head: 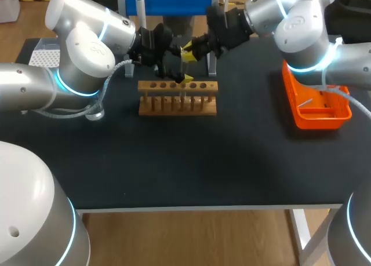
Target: Invert the test tube, pick up the pipette, mount the tip to pipette, aspirate from beaker and dispense into the tube, eject the tip, return the pipette, and cap with the stopper.
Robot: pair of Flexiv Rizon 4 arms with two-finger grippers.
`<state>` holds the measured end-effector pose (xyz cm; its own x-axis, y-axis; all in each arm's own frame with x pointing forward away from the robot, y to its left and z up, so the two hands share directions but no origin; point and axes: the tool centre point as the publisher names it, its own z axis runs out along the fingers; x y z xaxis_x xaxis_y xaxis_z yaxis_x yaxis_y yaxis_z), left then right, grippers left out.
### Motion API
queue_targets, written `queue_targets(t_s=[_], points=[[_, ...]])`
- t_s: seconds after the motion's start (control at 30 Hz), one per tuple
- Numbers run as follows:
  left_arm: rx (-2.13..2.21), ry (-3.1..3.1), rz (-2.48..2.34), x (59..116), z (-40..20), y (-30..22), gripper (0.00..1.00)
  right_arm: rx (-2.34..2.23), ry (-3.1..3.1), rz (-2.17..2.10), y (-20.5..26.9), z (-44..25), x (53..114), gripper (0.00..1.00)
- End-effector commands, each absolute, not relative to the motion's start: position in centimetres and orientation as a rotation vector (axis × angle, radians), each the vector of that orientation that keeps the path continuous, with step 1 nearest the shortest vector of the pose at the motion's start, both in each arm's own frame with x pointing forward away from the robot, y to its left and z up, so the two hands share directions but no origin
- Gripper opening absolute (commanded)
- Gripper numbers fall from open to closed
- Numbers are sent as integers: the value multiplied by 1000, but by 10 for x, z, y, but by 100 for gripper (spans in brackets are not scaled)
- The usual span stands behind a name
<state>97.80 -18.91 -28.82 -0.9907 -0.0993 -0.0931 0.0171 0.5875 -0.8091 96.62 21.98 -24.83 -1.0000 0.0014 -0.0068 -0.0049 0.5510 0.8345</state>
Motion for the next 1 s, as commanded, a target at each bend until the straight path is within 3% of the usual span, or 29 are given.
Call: queue_targets(t_s=[0.03, 0.67, 0.7, 0.77, 1.0], points=[[-67, 2680, -1375, 978, -289, -189, 100, 8, 2706, 1554, 214, -251, 967, 100], [-67, 2680, -1375, 978, -289, -189, 100, -90, 2328, 2078, 183, -211, 968, 100], [-67, 2680, -1375, 978, -289, -189, 100, -88, 2316, 2108, 183, -209, 968, 74], [-67, 2680, -1375, 978, -289, -189, 100, -102, 2301, 2118, 185, -206, 967, 1], [-67, 2680, -1375, 978, -289, -189, 100, -133, 2276, 2173, 194, -200, 965, 0]])
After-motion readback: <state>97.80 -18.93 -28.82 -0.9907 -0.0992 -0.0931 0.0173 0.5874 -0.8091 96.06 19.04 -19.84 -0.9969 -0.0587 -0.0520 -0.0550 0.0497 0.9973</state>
